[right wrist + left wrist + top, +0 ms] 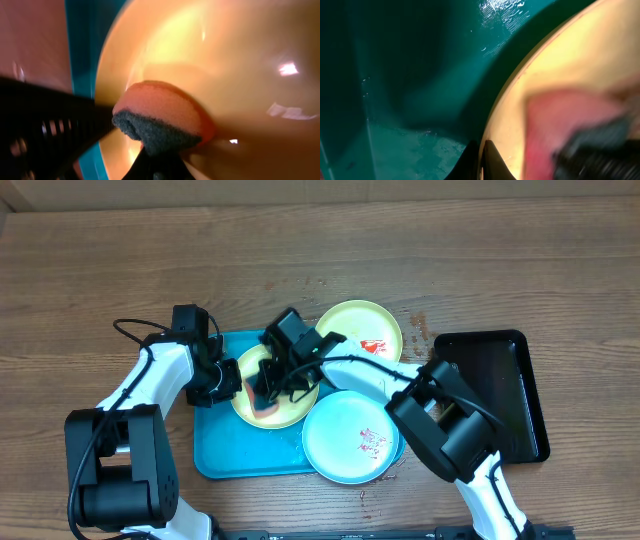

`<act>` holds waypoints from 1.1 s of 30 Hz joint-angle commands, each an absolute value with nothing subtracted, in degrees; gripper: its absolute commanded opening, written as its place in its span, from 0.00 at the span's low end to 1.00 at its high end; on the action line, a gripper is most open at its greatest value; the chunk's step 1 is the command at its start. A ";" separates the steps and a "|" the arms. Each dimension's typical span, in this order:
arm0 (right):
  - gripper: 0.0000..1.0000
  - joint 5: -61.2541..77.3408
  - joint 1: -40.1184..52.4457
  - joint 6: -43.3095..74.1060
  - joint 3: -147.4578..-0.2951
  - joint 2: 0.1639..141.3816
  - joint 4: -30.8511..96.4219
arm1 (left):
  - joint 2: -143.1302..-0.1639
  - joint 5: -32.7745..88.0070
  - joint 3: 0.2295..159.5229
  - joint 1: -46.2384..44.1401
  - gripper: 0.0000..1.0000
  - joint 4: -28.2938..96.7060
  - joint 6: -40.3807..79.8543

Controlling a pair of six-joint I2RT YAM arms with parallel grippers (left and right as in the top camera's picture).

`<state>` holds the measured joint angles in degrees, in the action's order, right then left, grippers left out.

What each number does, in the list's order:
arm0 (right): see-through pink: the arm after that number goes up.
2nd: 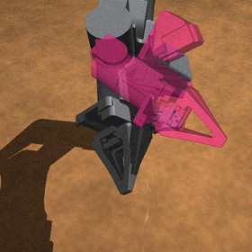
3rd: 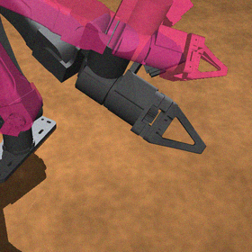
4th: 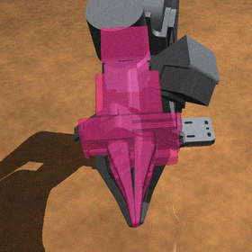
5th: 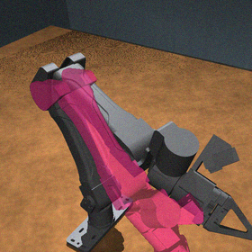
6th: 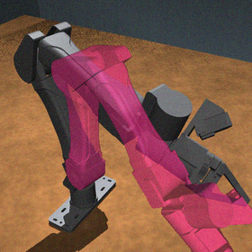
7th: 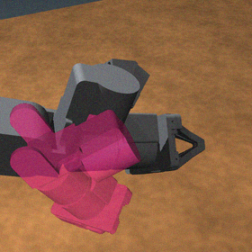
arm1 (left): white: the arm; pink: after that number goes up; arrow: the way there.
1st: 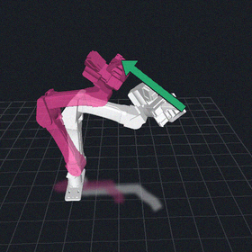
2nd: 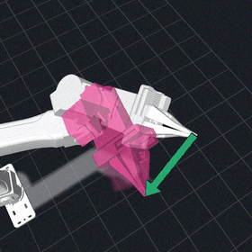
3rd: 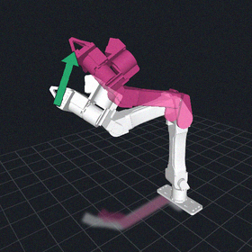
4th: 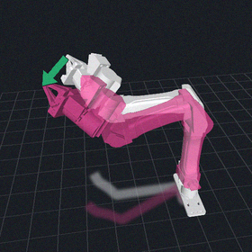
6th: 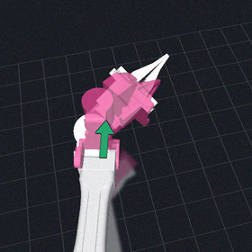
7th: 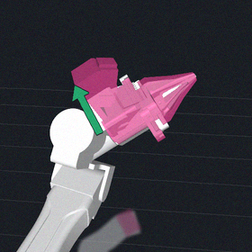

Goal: Clean dirty plates on tray and stack at the side
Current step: 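Scrub the yellow plate with the sponge while the left gripper holds it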

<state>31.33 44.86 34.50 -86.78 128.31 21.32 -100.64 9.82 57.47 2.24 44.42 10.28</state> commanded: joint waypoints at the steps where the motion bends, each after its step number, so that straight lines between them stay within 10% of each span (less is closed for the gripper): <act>1: 0.04 30.89 41.63 39.72 -86.32 129.38 16.62 | -101.14 9.96 57.98 1.83 0.05 44.45 9.43; 20: 0.04 6.46 37.91 33.78 -91.46 129.99 43.09 | -101.14 9.91 57.98 1.83 0.04 44.56 9.43; 33: 0.04 25.23 45.52 20.29 -93.89 129.99 50.13 | -101.14 9.96 57.98 1.83 0.04 44.31 9.87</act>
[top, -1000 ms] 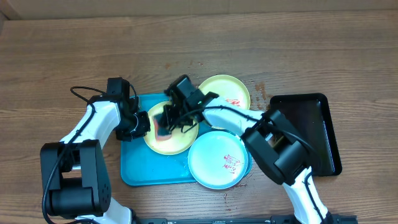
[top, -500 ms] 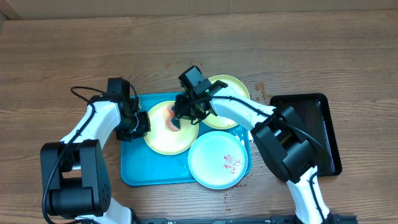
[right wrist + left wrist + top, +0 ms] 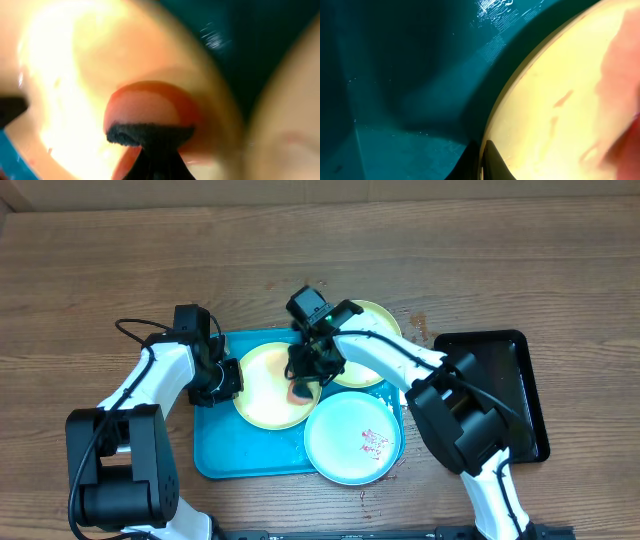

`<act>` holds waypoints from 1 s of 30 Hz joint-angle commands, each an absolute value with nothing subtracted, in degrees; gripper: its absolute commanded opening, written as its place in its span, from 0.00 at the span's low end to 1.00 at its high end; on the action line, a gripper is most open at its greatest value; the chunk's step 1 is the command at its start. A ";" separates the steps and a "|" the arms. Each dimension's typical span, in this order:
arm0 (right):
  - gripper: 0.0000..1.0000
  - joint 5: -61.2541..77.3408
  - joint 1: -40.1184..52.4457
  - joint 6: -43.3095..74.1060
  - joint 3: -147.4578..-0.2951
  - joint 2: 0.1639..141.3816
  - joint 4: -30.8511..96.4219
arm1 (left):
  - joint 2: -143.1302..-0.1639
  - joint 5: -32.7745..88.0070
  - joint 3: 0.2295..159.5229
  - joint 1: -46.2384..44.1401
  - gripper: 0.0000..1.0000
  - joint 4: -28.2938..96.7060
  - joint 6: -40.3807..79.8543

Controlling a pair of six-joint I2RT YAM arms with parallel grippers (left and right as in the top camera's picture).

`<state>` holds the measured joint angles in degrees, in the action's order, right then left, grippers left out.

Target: Clean dirty plates on tray and stack at the side

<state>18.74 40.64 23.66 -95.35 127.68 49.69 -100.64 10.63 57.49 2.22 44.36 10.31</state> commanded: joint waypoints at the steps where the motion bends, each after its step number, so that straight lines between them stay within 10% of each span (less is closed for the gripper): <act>1: 0.04 26.24 46.57 20.32 -93.89 129.99 49.45 | -101.14 9.96 57.98 1.83 0.05 44.34 9.87; 30: 0.04 17.85 41.54 39.53 -93.89 130.02 29.10 | -101.14 9.91 57.98 1.83 0.04 45.04 9.87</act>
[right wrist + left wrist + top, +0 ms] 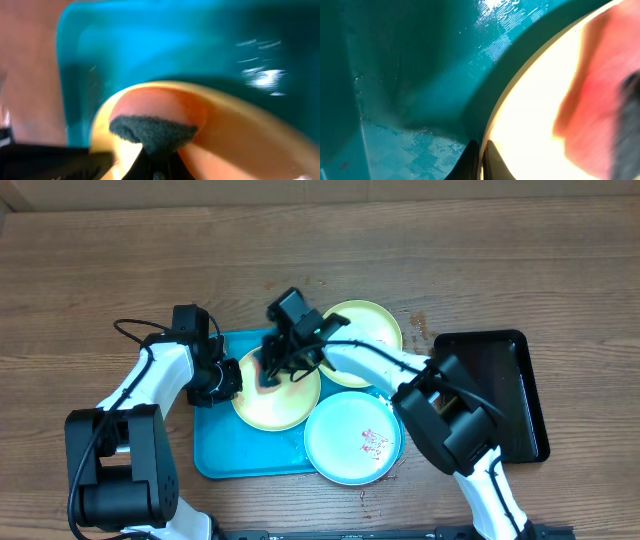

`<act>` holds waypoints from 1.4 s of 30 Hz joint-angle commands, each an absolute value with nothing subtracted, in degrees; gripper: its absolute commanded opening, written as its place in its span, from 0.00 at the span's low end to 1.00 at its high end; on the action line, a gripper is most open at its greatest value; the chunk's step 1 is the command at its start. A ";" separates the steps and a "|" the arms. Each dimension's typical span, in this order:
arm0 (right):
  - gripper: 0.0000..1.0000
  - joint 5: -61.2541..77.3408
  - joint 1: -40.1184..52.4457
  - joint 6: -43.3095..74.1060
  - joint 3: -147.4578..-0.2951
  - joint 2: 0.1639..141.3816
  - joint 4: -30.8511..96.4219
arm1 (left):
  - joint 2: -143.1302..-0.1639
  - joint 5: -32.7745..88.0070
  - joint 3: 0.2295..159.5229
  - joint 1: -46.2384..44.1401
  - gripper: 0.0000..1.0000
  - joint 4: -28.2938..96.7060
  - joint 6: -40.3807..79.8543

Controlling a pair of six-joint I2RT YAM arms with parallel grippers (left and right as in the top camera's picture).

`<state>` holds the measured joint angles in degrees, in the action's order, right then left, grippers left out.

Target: Clean dirty plates on tray and stack at the side

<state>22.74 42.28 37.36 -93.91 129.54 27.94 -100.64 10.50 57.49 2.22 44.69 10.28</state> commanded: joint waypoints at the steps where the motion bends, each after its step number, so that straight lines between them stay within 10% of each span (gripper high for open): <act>1: 0.04 16.51 41.10 39.75 -93.89 130.02 30.76 | -101.14 9.93 57.98 1.83 0.04 45.04 9.87; 42: 0.04 4.05 42.35 26.55 -124.90 117.01 75.55 | -100.01 9.89 69.01 1.85 0.04 48.84 14.81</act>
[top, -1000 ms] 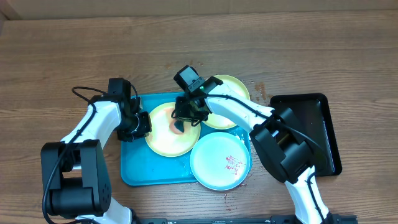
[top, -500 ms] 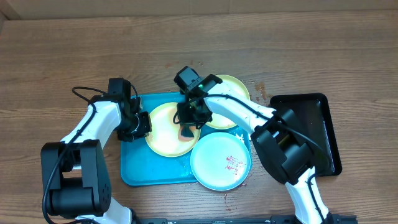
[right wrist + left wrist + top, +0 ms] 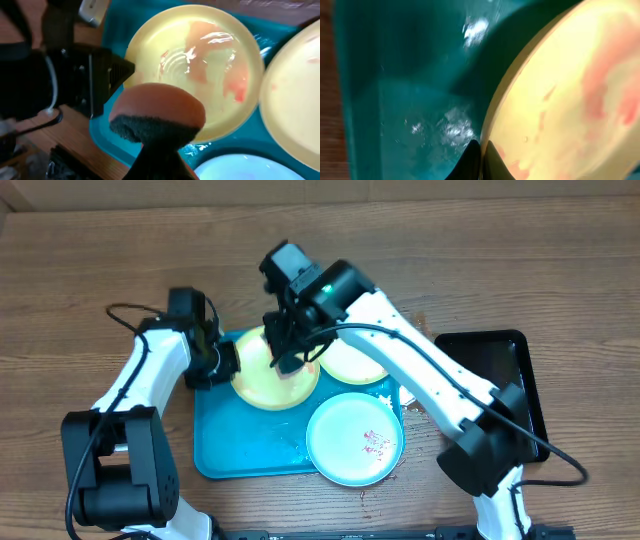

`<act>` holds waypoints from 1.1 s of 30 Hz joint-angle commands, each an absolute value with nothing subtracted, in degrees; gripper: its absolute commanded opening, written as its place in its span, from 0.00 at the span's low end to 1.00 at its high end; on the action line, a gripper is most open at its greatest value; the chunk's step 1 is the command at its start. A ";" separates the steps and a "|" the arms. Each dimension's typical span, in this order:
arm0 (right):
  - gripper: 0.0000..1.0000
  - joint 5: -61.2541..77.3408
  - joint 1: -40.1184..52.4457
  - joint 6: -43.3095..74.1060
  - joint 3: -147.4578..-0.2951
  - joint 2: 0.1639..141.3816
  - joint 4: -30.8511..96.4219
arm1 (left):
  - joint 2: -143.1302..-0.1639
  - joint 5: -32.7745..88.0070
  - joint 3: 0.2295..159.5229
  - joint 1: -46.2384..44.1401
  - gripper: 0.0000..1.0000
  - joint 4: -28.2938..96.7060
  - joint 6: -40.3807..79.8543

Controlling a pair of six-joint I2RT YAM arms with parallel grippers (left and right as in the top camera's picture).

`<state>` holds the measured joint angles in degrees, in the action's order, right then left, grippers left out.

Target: Clean dirty plates on tray and stack at the side

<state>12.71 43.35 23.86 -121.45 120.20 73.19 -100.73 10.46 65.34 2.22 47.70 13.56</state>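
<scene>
A yellow plate (image 3: 268, 375) with faint red smears (image 3: 239, 90) sits tilted at the back of the blue tray (image 3: 225, 450). My left gripper (image 3: 481, 150) is shut on this plate's left rim (image 3: 495, 120). An orange sponge (image 3: 157, 112) with a dark scouring face is pinched in my right gripper (image 3: 159, 145), raised above the plate and apart from it. Behind lies a second yellow plate (image 3: 362, 360). A light blue plate (image 3: 352, 438) with a red stain rests on the tray's front right corner.
A black tray (image 3: 500, 385) lies on the wooden table (image 3: 100, 270) to the right. Red specks (image 3: 418, 322) dot the wood behind the plates. The right arm (image 3: 410, 350) stretches across above the plates.
My right gripper has gone from pressing the sponge on the yellow plate's far edge to holding it up above the plate. The plate, still gripped at its left rim, sits slightly further back.
The sponge was on the front of the yellow plate, then on its right side, then on its back left edge, while my left gripper stayed shut on the left rim. Now the sponge is clear above the plate, which shows only pale red smears.
</scene>
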 commanded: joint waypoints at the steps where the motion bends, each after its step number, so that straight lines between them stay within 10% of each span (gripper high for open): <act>1: 0.04 1.78 41.93 27.46 -125.34 116.60 76.97 | -99.94 9.87 70.22 1.85 0.04 49.56 14.81; 33: 0.04 -4.51 12.99 30.52 -117.49 112.71 96.92 | -86.00 -16.58 79.02 -5.91 0.04 63.96 10.74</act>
<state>-3.64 12.51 29.39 -120.70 116.11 96.84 -89.36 -13.10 77.65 -4.19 63.86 11.64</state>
